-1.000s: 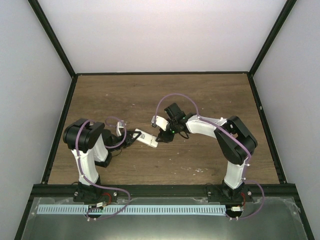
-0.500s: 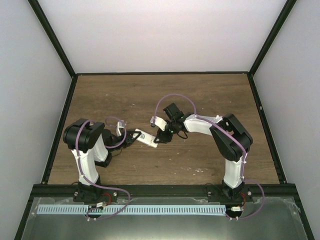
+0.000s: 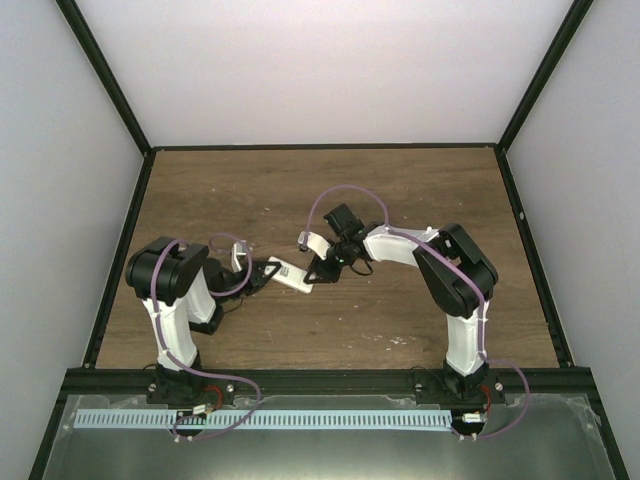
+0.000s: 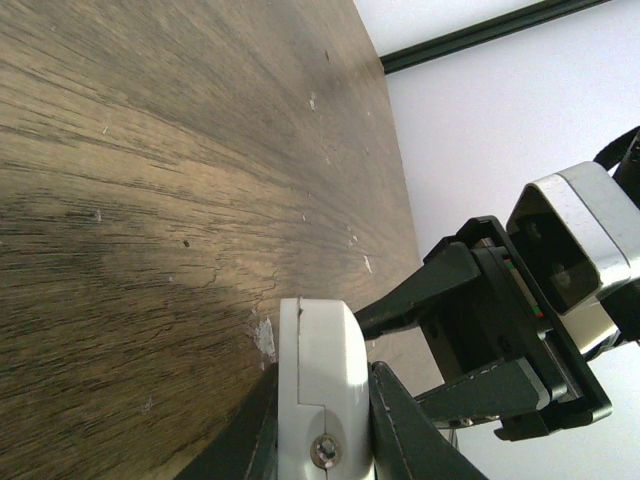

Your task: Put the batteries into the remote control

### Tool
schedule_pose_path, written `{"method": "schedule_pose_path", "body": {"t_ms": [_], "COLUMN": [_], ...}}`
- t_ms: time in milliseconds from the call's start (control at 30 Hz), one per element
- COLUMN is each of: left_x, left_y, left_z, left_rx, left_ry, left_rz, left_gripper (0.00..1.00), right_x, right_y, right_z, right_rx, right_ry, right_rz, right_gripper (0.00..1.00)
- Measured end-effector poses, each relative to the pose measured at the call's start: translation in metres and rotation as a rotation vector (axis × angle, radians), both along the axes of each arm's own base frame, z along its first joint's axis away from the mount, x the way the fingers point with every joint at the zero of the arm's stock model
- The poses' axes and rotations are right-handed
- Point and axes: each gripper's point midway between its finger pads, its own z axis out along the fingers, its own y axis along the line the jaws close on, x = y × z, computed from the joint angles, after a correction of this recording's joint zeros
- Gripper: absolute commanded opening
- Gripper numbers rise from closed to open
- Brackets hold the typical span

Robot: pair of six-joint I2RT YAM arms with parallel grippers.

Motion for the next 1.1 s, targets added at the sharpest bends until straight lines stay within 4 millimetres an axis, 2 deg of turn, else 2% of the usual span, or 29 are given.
{"method": "schedule_pose_path", "body": {"t_ms": [367, 500, 600, 700, 767, 833, 933, 1033, 1100], "left_x": [0.001, 0.001, 0.000, -0.004, -0.005, -0.004, 0.000, 0.003, 0.002], "left_y": [0.002, 0.002, -0.001, -0.005, -0.007, -0.009, -0.014, -0.021, -0.028], "left_z": [0.000, 0.000, 0.002, 0.005, 0.011, 0.020, 0.038, 0.055, 0.066], "left_rx": [0.000, 0.000, -0.005, -0.009, -0.013, -0.017, -0.024, -0.032, -0.039], "left_ry": [0.000, 0.000, -0.006, -0.013, -0.029, -0.057, -0.109, -0.148, -0.168], "left_rz": [0.008, 0.007, -0.011, -0.040, -0.054, -0.066, -0.085, -0.120, -0.156], "left_gripper": [0.00, 0.00, 0.00, 0.00, 0.00, 0.00, 0.00, 0.00, 0.00], "right_x": [0.002, 0.004, 0.012, 0.020, 0.029, 0.037, 0.039, 0.034, 0.027], "right_y": [0.004, 0.004, 0.000, -0.008, -0.017, -0.027, -0.044, -0.055, -0.060], "right_z": [0.001, 0.002, 0.010, 0.038, 0.071, 0.112, 0.166, 0.188, 0.186], "right_rx": [0.026, 0.023, 0.021, 0.051, 0.090, 0.146, 0.223, 0.259, 0.264], "right_ry": [0.040, 0.046, 0.017, -0.034, -0.091, -0.170, -0.271, -0.292, -0.260], "right_rz": [-0.004, -0.026, -0.066, -0.113, -0.158, -0.200, -0.254, -0.278, -0.284], "right_gripper": [0.25, 0.36, 0.39, 0.44, 0.48, 0.51, 0.54, 0.56, 0.58]}}
